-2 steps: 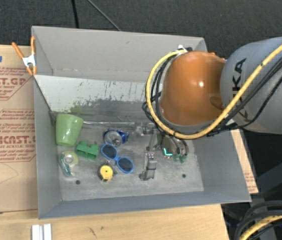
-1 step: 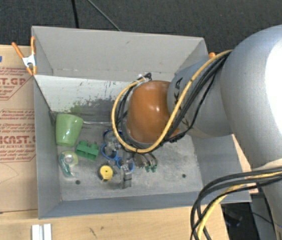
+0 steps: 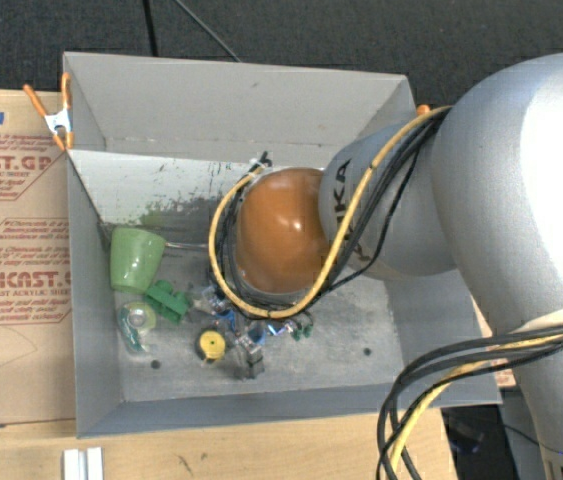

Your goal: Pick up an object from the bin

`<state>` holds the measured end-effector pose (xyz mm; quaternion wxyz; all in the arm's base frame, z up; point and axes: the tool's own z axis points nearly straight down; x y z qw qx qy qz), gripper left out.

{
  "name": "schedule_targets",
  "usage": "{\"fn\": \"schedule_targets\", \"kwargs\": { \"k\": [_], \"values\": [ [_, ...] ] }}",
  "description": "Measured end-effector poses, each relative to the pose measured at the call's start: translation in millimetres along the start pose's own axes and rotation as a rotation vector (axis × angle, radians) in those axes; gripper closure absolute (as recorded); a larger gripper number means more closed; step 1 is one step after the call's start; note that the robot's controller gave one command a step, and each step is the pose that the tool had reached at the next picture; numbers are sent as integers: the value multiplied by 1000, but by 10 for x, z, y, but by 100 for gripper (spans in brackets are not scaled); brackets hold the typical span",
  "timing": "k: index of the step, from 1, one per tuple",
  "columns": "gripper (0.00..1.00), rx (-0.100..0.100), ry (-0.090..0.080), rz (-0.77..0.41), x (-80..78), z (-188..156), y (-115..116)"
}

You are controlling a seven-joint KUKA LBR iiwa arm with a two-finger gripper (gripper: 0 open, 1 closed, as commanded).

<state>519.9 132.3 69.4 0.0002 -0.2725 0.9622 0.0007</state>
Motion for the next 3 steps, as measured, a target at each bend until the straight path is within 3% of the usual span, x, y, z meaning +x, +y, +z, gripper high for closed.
{"fn": "schedule_targets", "kwargs": {
  "k": [1,2,3],
  "values": [
    [100,0,-2,2,-5,-10,-2],
    [100,3,-8,-1,81,-1173,162],
    [100,3,-6,-273,-150,-1849,30]
  ]
}}
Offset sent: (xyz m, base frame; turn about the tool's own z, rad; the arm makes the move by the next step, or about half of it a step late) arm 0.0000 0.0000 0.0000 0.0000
